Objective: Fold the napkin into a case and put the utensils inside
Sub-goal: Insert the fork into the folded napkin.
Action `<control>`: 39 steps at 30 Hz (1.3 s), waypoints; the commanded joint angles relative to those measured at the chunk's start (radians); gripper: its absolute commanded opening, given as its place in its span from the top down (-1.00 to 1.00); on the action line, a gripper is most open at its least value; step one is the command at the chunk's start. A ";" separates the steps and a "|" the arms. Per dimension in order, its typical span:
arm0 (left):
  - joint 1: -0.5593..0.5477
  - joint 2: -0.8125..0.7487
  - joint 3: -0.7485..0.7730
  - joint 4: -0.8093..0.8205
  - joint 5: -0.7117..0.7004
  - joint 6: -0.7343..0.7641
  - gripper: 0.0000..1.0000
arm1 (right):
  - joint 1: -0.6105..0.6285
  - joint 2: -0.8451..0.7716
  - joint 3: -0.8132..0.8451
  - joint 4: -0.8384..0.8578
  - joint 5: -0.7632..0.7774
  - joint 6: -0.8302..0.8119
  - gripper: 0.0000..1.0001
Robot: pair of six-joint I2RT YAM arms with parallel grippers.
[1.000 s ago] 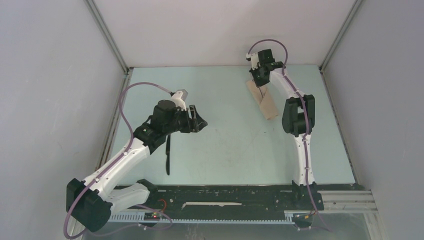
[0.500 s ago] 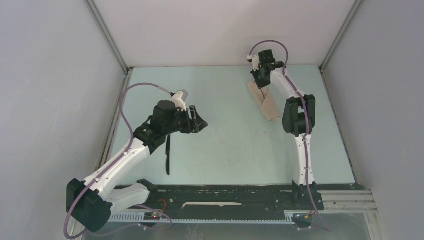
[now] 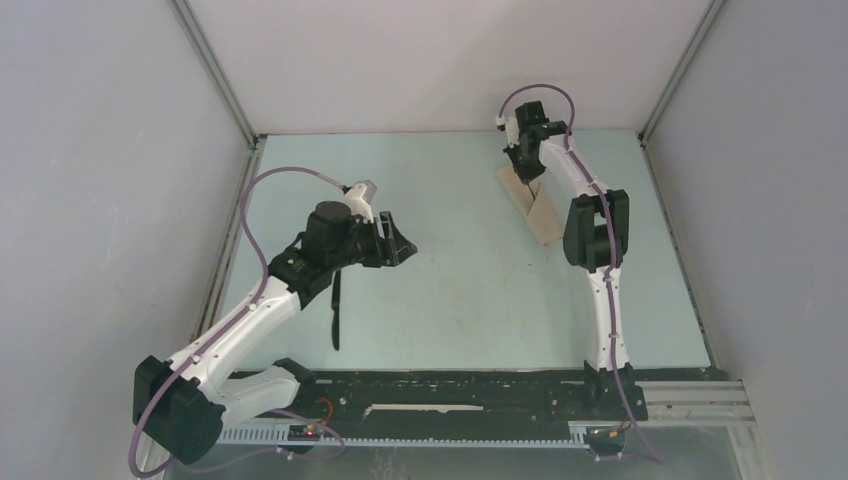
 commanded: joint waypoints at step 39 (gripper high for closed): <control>0.017 0.015 -0.008 0.037 0.049 -0.016 -0.33 | -0.019 0.055 0.011 0.002 0.088 -0.010 0.63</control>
